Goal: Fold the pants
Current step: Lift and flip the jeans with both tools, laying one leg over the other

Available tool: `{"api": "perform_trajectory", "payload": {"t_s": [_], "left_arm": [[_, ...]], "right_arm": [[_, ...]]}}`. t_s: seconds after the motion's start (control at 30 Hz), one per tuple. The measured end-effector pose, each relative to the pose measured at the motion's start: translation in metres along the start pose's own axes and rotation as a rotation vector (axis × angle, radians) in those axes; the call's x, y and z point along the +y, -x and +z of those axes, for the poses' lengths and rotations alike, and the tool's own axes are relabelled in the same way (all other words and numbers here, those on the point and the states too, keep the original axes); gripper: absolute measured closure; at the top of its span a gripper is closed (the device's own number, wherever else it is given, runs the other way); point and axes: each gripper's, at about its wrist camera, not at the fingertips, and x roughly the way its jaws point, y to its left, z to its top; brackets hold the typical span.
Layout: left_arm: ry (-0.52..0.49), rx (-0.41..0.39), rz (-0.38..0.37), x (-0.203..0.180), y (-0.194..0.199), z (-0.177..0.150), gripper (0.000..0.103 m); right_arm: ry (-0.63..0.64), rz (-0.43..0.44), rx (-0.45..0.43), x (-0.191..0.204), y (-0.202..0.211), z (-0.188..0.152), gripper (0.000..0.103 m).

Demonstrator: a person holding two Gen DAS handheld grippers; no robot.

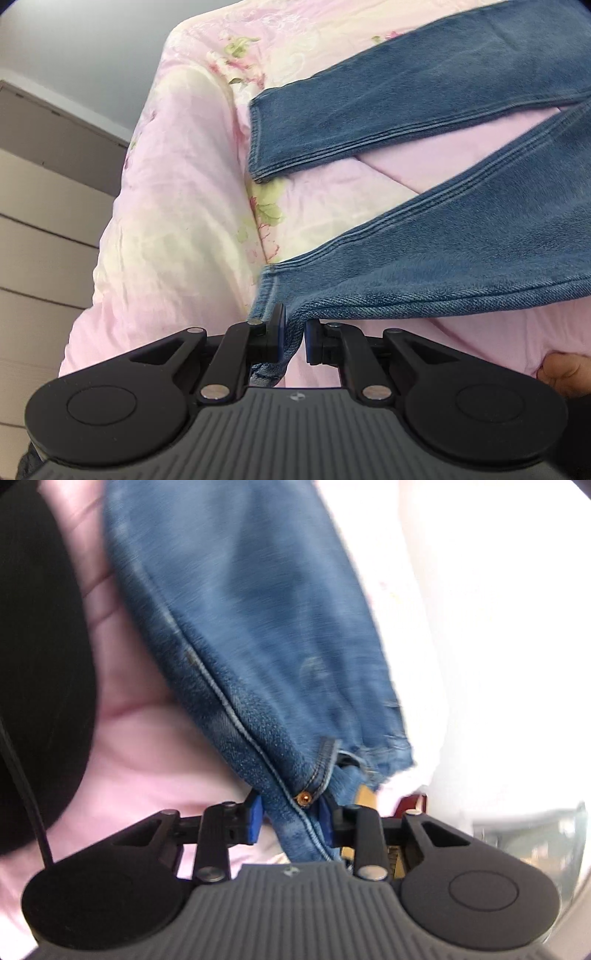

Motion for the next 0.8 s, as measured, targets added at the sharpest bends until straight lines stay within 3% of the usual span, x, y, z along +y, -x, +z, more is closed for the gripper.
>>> {"api": "perform_trajectory", "payload": {"t_s": [0.17,0.4,0.63,0.8], "left_arm": [[0.087,-0.021,0.019,0.021,0.006,0.013,0.092],[0.173,-0.068,0.076,0.047,0.004,0.066,0.092],[0.141,-0.062,0.141,0.058,-0.028,0.127,0.093],[0.084,-0.043,0.168,0.051,-0.064,0.17,0.093]], "right_arm": [[-0.169,-0.113,-0.021,-0.044,-0.006,0.028,0.081],[-0.351,-0.19,0.014,-0.108,-0.051,0.069,0.083],[-0.433,-0.211,0.085,-0.15,-0.114,0.096,0.083],[-0.414,-0.201,0.141,-0.166,-0.164,0.114,0.083]]}}
